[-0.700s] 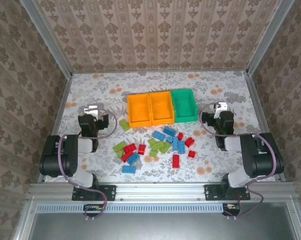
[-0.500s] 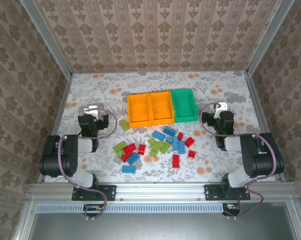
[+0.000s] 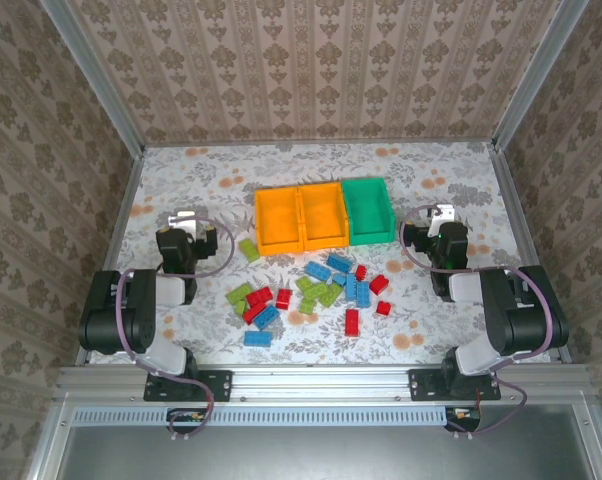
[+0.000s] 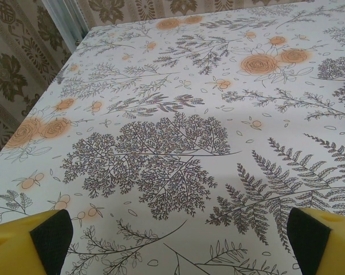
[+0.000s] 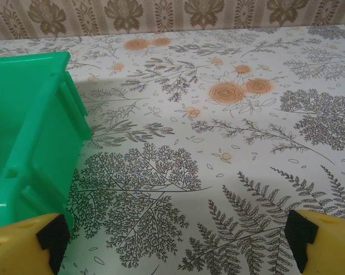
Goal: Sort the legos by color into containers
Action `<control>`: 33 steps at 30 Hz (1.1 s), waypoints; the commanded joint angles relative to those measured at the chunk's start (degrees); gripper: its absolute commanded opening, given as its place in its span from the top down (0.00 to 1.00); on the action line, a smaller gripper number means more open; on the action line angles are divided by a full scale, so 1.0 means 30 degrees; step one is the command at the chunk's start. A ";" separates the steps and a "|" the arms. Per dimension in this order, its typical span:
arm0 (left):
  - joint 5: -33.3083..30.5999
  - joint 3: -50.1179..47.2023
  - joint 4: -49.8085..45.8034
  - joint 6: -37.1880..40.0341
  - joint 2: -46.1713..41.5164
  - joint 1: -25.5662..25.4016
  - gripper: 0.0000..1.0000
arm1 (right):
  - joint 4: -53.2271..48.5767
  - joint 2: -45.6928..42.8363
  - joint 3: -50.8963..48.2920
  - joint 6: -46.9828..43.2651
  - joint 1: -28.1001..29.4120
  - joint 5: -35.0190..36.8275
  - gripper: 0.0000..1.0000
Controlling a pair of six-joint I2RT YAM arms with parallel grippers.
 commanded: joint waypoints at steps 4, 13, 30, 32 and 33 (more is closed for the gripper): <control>0.0347 0.0530 0.0135 -0.0264 0.0016 0.0113 0.00 | -0.0013 0.0027 0.0373 -0.0226 0.0008 -0.0148 0.00; 0.0241 0.0969 -0.1041 -0.0058 -0.0613 0.0033 0.00 | -0.1278 -0.0471 0.0958 -0.0241 0.0032 -0.0080 0.03; 0.1091 0.7054 -1.7898 -0.7396 -0.7925 -0.2787 0.00 | -1.9129 -0.2135 1.1501 0.4306 0.0578 -0.3005 0.20; 0.1614 0.7375 -1.8377 -0.7530 -0.7592 -0.3436 0.00 | -2.0757 -0.0781 1.3165 0.4225 0.0872 -0.3684 0.23; 0.1550 0.7524 -1.8628 -0.7532 -0.7400 -0.3785 0.00 | -2.1534 -0.0166 1.3869 0.4070 0.1058 -0.3743 0.25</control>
